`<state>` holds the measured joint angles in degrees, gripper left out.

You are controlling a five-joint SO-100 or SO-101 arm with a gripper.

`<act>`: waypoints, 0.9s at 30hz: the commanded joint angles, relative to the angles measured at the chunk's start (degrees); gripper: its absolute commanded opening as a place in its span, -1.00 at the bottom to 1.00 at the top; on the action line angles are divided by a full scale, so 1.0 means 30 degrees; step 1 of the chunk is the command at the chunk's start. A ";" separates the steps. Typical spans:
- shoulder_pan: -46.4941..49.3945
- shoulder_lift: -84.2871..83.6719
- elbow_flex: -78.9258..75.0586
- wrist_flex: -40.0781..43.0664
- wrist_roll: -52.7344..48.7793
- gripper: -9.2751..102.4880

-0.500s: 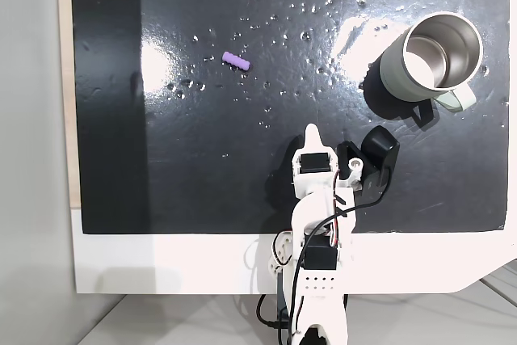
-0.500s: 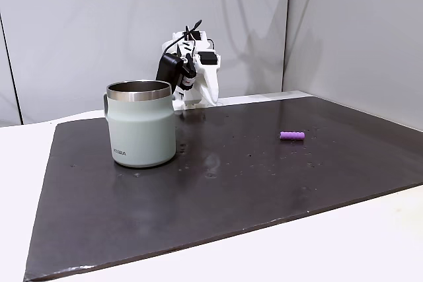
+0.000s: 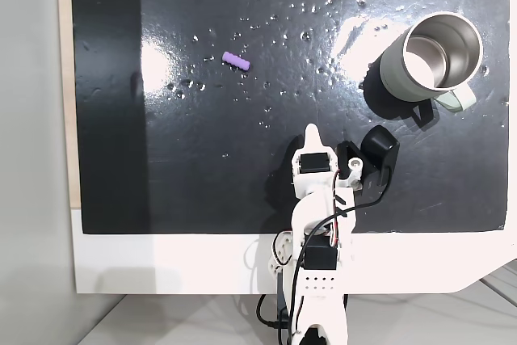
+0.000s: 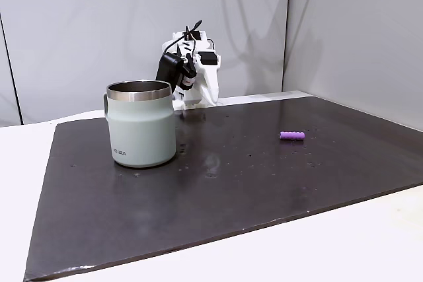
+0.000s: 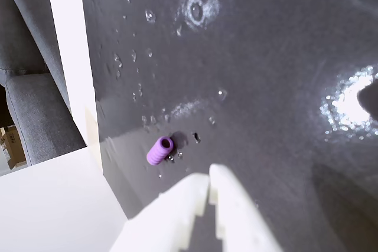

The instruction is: Grasp a pengrip and put it in the cup.

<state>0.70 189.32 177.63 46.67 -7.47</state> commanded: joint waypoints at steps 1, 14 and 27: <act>-0.0703 0.0264 -0.1143 0.0674 0.0498 -0.84; -0.2813 -1.0488 -1.2158 0.3604 0.5332 -0.84; -0.3691 -2.3145 -2.1533 0.4893 1.1279 -0.83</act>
<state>-10.02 125.68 120.23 60.56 23.55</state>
